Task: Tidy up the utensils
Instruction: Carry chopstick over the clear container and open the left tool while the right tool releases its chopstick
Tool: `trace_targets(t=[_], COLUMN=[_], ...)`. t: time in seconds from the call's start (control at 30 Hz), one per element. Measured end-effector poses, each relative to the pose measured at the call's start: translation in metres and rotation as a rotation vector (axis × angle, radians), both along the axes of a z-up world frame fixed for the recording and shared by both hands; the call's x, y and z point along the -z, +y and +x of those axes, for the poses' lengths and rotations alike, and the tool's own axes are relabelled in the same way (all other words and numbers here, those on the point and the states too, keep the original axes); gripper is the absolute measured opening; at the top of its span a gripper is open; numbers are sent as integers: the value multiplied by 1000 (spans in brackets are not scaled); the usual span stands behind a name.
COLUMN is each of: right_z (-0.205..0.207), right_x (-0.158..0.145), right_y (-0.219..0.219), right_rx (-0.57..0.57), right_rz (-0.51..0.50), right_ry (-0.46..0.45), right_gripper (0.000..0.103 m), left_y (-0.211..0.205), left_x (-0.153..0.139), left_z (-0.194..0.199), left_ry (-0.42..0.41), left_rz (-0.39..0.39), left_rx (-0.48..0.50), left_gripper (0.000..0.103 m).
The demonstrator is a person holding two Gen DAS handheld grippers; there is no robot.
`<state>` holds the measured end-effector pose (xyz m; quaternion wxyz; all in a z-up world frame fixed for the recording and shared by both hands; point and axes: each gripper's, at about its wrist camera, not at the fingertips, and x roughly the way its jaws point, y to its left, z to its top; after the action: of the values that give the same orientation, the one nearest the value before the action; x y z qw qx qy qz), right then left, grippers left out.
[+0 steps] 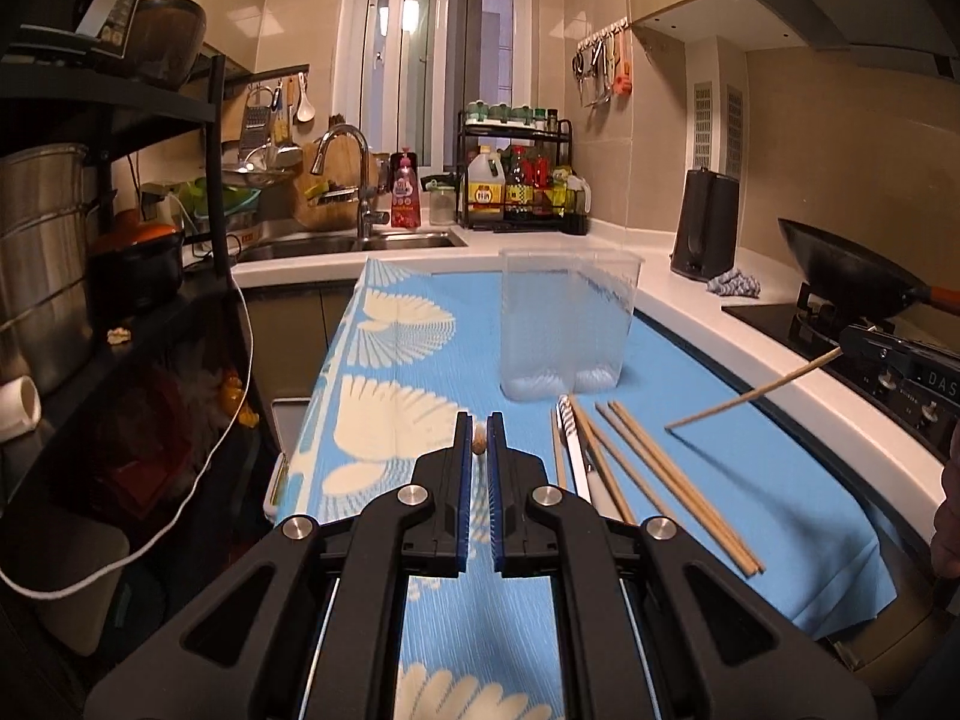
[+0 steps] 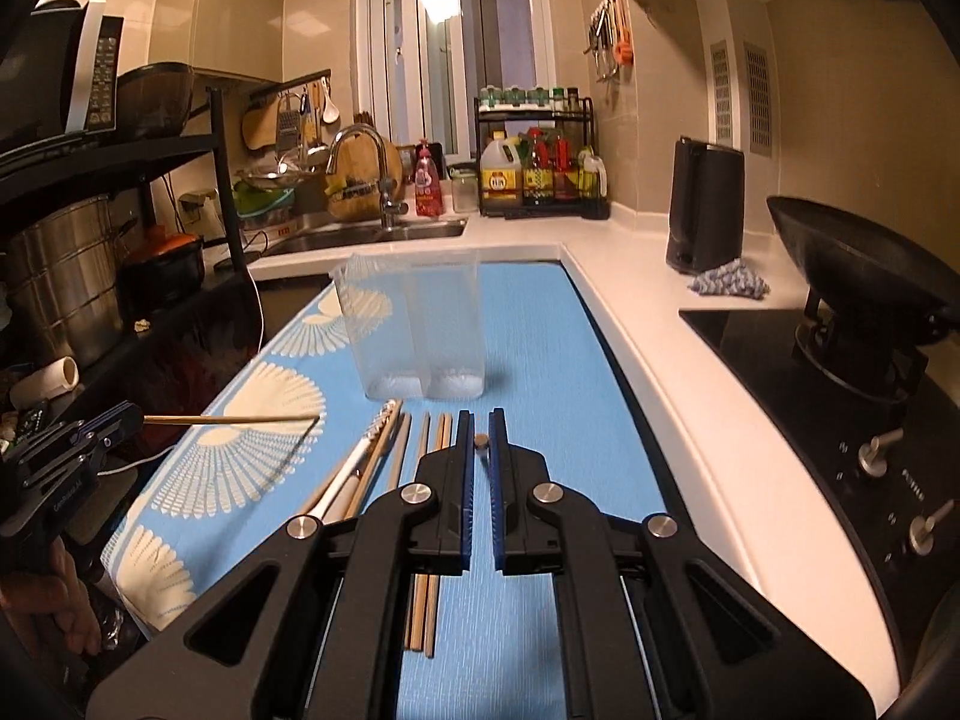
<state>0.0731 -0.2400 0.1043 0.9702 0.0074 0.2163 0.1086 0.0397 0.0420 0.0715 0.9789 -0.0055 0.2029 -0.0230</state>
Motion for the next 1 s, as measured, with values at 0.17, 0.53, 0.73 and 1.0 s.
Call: trace_targets(t=[0.17,0.53,0.73,1.0], right_z=[18,66,80,100], right_x=[-18,-56,-75,-110], right_y=[3,17,24,31], right_rx=[-35,-106,-134,-168], right_rz=[-24,-50,-53,-66], right_ry=[0,39,54,99], right_gripper=[5,5,5,5], left_y=[7,19,23,17], left_x=[-29,-78,-87,-108], left_z=[25,86,107,131], left_ry=[-8,109,174,222], left_rz=[-15,-71,-114,-108], left_rx=[13,36,45,64], left_gripper=[5,5,5,5])
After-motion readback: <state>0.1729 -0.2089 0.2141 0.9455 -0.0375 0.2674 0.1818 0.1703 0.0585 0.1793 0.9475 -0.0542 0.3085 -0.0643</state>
